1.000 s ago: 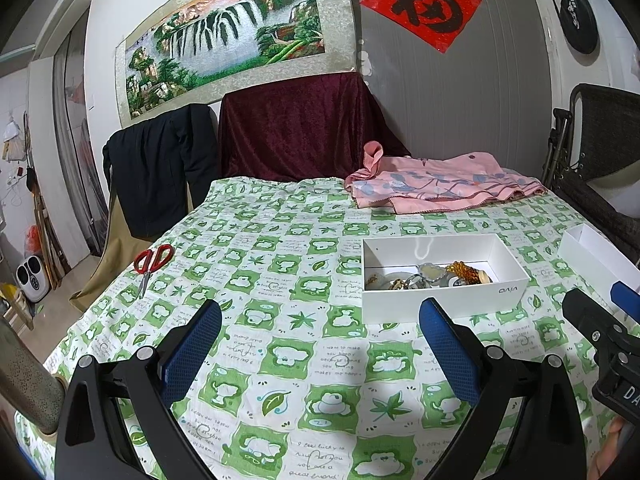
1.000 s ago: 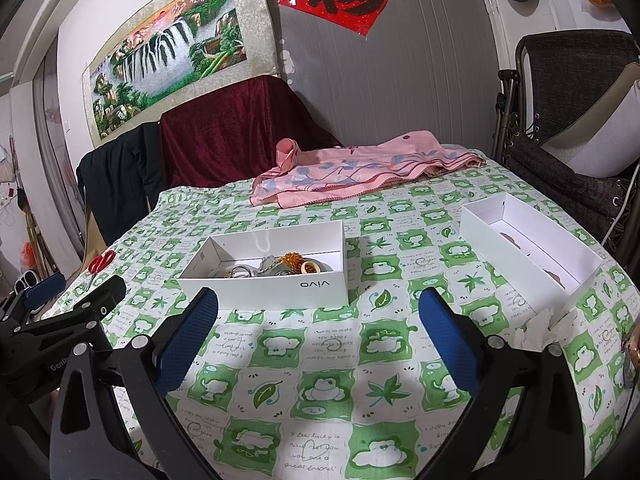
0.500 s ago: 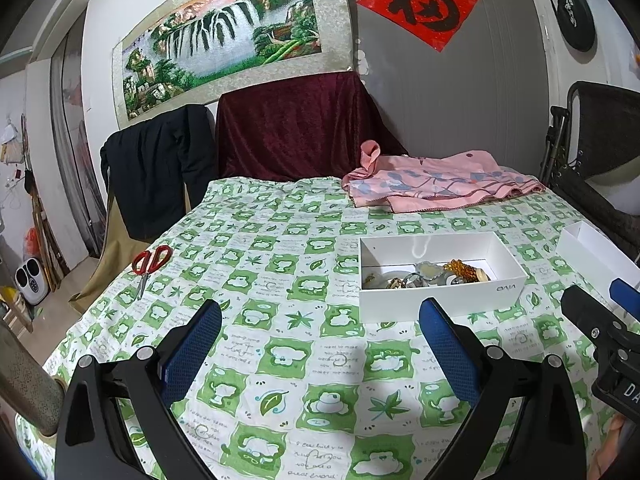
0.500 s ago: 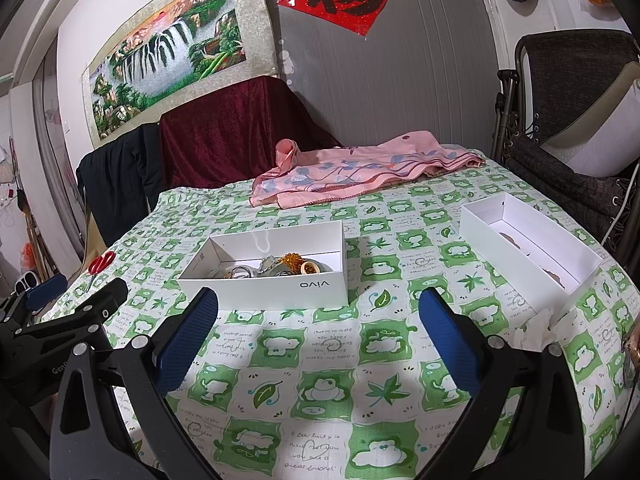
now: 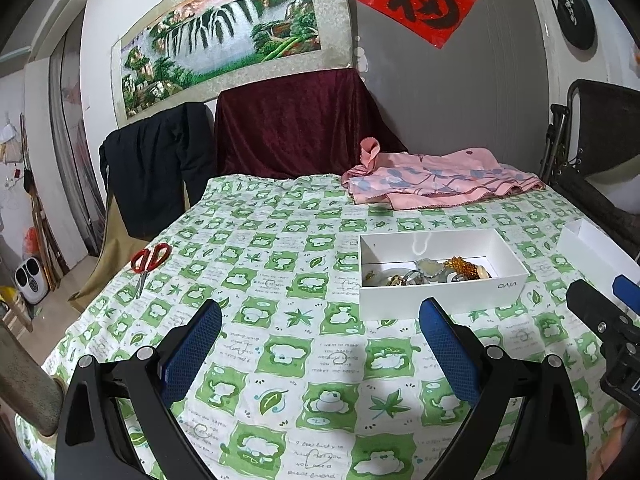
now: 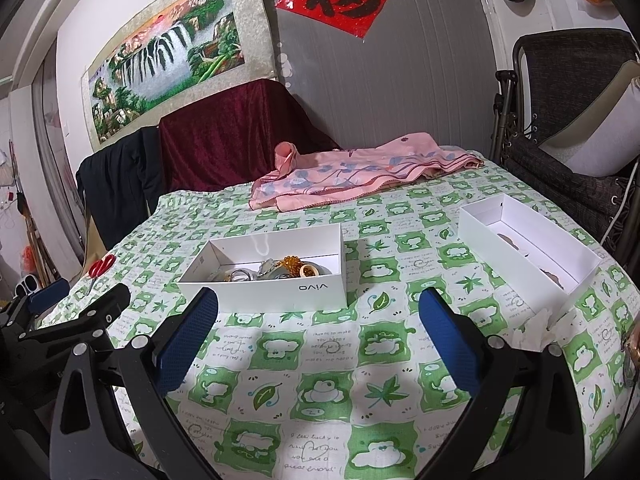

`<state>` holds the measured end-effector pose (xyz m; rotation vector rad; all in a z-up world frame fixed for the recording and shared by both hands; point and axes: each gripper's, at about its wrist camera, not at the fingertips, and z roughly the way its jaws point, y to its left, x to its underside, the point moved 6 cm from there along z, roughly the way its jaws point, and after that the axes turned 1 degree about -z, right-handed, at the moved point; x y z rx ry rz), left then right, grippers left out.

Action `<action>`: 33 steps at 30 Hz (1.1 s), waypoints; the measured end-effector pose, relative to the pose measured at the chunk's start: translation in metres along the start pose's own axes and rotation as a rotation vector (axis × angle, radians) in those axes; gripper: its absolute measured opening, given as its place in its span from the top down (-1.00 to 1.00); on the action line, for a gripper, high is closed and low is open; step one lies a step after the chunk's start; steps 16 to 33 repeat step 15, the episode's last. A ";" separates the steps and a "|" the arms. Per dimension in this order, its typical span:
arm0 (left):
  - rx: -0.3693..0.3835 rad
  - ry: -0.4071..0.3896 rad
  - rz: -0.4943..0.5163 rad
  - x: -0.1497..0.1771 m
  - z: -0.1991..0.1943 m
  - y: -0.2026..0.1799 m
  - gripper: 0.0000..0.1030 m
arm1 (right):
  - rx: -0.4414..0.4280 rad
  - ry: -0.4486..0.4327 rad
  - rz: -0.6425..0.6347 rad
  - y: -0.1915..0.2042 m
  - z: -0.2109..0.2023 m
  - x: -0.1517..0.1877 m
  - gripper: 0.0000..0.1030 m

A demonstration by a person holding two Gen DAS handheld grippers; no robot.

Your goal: Organize jewelry

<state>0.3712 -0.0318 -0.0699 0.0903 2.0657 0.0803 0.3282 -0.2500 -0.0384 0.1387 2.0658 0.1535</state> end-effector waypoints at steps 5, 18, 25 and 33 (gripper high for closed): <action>-0.001 -0.001 -0.001 0.000 0.000 0.001 -0.89 | 0.000 0.000 -0.001 0.000 0.000 0.000 -0.86; -0.002 0.002 -0.018 -0.001 0.001 0.004 -0.89 | 0.000 -0.003 0.000 -0.001 0.000 -0.001 -0.86; -0.002 0.002 -0.018 -0.001 0.001 0.004 -0.89 | 0.000 -0.003 0.000 -0.001 0.000 -0.001 -0.86; -0.002 0.002 -0.018 -0.001 0.001 0.004 -0.89 | 0.000 -0.003 0.000 -0.001 0.000 -0.001 -0.86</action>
